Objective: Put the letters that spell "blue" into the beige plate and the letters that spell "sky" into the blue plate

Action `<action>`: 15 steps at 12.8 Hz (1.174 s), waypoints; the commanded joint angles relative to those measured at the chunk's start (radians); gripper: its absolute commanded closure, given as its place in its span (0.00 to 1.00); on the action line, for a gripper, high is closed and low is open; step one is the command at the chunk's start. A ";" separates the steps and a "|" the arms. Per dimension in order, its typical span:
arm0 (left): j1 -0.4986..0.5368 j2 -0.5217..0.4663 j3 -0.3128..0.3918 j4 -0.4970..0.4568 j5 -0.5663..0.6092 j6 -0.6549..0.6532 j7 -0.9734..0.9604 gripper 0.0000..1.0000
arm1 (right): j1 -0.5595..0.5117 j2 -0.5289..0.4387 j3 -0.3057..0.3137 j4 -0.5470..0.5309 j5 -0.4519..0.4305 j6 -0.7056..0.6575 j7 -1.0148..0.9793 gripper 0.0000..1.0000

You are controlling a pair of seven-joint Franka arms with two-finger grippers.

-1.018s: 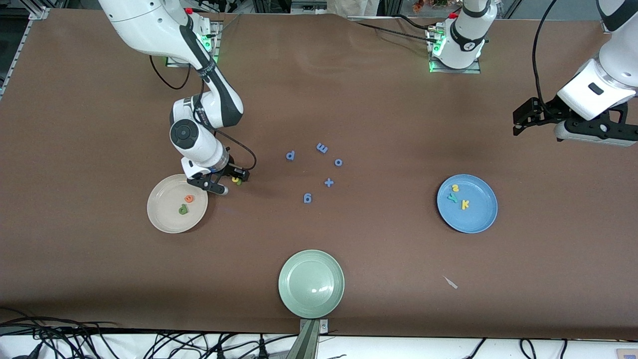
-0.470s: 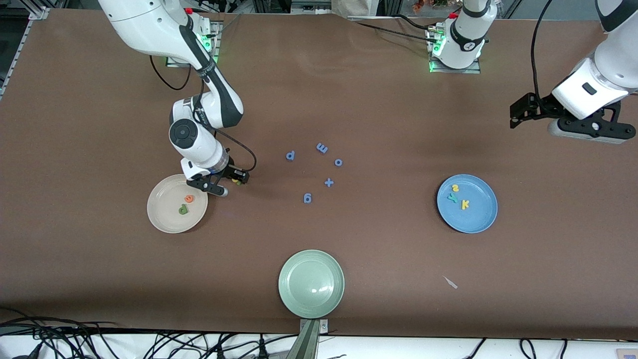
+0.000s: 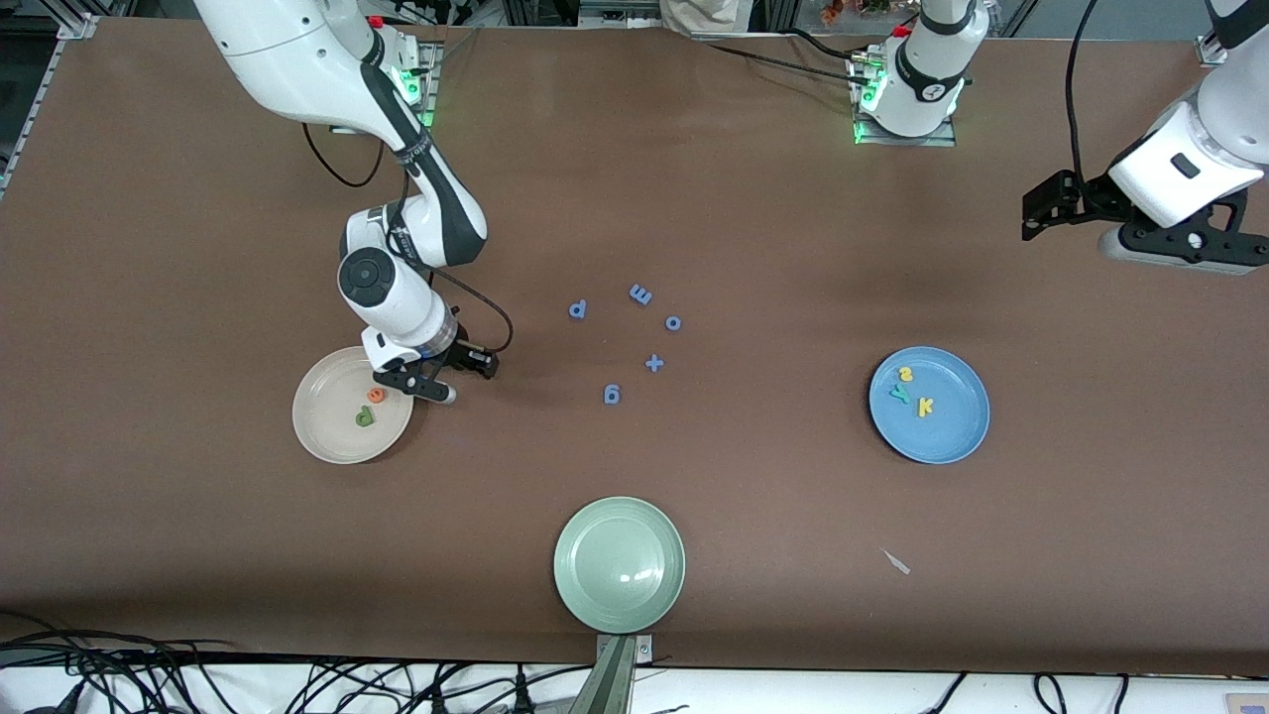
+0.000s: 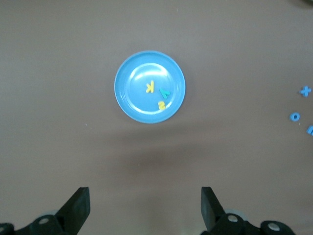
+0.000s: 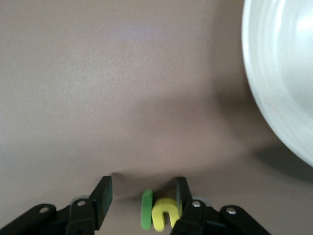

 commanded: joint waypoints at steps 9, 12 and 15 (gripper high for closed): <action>-0.006 0.015 -0.001 0.025 0.002 0.057 0.012 0.00 | 0.048 0.000 0.012 -0.052 0.002 0.022 0.102 0.38; -0.006 0.015 -0.001 0.025 0.002 0.055 0.012 0.00 | 0.048 -0.025 0.017 -0.080 0.002 0.022 0.102 0.38; -0.006 0.015 -0.001 0.025 0.002 0.054 0.012 0.00 | 0.048 -0.034 0.012 -0.083 -0.001 0.020 0.073 0.52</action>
